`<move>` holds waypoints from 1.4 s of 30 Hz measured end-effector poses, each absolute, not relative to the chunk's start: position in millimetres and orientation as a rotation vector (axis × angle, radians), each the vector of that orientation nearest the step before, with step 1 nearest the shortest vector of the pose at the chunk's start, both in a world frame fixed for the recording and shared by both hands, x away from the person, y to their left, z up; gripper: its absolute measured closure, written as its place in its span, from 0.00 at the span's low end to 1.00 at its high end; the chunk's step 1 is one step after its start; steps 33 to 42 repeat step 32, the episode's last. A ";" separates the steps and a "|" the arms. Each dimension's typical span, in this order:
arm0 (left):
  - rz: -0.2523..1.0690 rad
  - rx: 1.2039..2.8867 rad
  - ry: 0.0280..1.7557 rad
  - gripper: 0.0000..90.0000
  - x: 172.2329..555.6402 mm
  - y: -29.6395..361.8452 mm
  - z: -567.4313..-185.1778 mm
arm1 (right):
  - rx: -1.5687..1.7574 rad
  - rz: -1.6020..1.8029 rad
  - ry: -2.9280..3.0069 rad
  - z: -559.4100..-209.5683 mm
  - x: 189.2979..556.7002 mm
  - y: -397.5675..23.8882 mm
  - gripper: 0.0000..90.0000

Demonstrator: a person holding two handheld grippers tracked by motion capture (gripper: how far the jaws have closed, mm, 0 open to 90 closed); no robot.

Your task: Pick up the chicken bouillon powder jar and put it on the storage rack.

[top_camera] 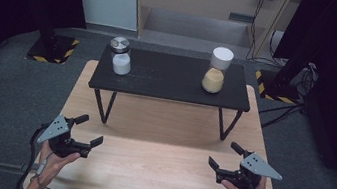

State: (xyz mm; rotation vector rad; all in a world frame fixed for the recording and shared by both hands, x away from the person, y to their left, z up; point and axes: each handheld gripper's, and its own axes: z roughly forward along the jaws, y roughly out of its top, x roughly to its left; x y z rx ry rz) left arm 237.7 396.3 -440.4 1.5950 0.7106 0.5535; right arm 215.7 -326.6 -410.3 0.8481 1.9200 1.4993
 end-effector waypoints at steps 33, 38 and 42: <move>0.553 1.587 0.698 0.01 236.3 395.9 -441.3 | 0.856 1.517 1.893 -409.4 211.1 -327.3 0.07; 0.553 1.587 0.698 0.01 236.3 395.9 -441.3 | 0.856 1.517 1.893 -409.4 211.1 -327.3 0.07; 0.553 1.587 0.698 0.01 236.3 395.9 -441.3 | 0.856 1.517 1.893 -409.4 211.1 -327.3 0.07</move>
